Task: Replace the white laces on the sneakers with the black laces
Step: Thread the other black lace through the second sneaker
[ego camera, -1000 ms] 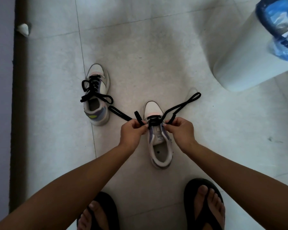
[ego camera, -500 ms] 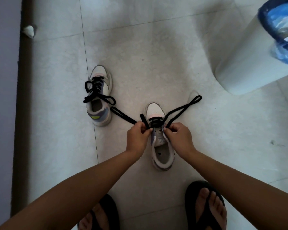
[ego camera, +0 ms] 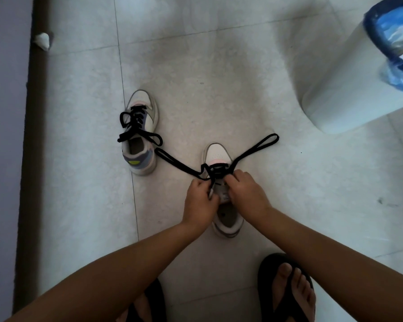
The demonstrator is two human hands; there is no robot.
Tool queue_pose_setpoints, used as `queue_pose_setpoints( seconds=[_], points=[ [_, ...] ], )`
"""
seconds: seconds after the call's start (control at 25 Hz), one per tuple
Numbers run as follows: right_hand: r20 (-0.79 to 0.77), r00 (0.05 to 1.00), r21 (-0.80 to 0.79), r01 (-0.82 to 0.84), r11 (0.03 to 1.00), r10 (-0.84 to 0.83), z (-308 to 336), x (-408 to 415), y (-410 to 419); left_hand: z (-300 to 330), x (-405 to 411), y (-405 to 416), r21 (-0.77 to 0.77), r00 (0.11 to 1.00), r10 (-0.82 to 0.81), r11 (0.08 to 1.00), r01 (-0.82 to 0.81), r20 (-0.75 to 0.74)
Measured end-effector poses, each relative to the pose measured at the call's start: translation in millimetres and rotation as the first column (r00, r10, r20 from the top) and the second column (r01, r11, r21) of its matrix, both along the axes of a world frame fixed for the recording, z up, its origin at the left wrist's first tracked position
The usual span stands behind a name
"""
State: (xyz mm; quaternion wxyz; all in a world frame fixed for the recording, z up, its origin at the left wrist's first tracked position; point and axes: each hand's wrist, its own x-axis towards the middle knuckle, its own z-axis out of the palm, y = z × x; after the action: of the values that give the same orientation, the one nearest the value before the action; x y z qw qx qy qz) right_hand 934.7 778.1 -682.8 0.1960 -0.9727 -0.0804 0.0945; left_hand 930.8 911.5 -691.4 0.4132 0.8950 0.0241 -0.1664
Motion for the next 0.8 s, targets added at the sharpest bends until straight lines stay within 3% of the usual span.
queue_pose_setpoints(
  seconds=[0.08,0.16,0.32,0.52,0.64,0.72,0.8],
  points=[
    [-0.089,0.995,-0.094,-0.052,0.994,0.043,2.0,9.3,2.3,-2.2,5.7,4.6,-0.025,0.996,0.071,0.997,-0.073,-0.057],
    [-0.159,0.984,-0.08,-0.099,0.992,0.085,0.9,16.2,0.5,-2.9,10.6,11.1,-0.069,0.99,0.099,0.992,-0.106,-0.104],
    [-0.189,0.971,-0.188,-0.182,0.965,0.147,0.8,18.4,1.8,-2.9,16.2,17.9,-0.269,0.952,0.194,0.929,-0.256,-0.235],
    [-0.243,0.958,-0.352,-0.234,0.906,0.153,5.2,18.6,17.0,-3.7,17.0,16.6,-0.362,0.913,0.231,0.863,-0.351,-0.336],
    [0.059,0.976,-0.217,-0.191,0.957,0.209,6.7,11.5,11.4,-2.4,16.2,14.9,-0.412,0.894,0.24,0.822,-0.395,-0.378],
    [0.296,0.913,-0.162,-0.242,0.957,0.281,7.4,5.7,-2.9,-2.4,17.5,13.4,-0.423,0.882,0.239,0.807,-0.414,-0.407],
    [0.398,0.843,-0.163,-0.323,0.932,0.362,4.0,3.2,-12.1,-3.6,17.9,11.9,-0.41,0.876,0.245,0.809,-0.421,-0.416]
  ],
)
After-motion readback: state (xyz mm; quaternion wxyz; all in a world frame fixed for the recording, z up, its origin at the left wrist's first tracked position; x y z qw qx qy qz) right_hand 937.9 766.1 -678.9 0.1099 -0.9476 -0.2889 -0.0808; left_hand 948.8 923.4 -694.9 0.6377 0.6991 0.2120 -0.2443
